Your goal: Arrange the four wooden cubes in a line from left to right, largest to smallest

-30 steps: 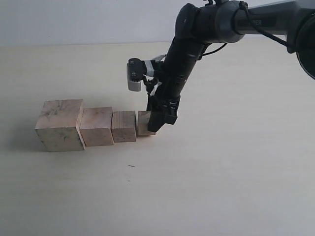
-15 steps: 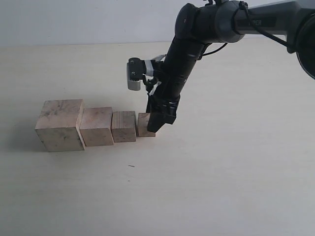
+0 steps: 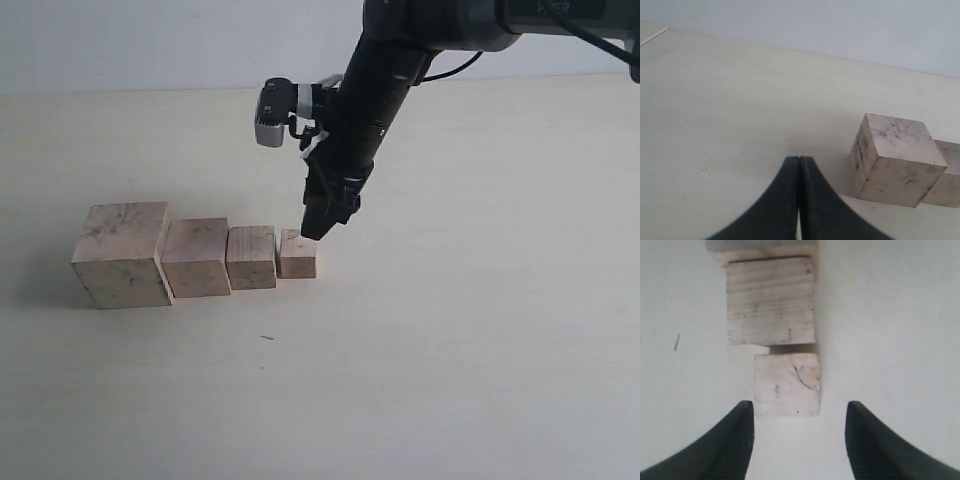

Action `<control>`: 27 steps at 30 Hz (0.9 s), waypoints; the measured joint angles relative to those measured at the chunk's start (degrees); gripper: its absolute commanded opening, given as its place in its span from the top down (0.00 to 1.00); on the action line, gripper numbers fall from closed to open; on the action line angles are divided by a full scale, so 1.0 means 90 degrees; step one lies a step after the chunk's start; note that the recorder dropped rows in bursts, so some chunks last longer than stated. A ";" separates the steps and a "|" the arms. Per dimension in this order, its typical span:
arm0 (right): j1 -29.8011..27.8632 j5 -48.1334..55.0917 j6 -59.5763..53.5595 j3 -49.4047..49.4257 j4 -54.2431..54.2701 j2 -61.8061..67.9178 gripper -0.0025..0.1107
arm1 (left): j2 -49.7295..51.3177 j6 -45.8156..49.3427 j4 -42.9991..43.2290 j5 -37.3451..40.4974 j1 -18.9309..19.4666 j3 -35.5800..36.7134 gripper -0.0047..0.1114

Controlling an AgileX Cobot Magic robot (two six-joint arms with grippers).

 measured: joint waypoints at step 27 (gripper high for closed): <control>0.0000 -0.0233 0.1688 0.0000 -0.0227 0.0720 0.69 | 0.0000 0.0000 0.0000 0.0000 0.0000 0.0000 0.96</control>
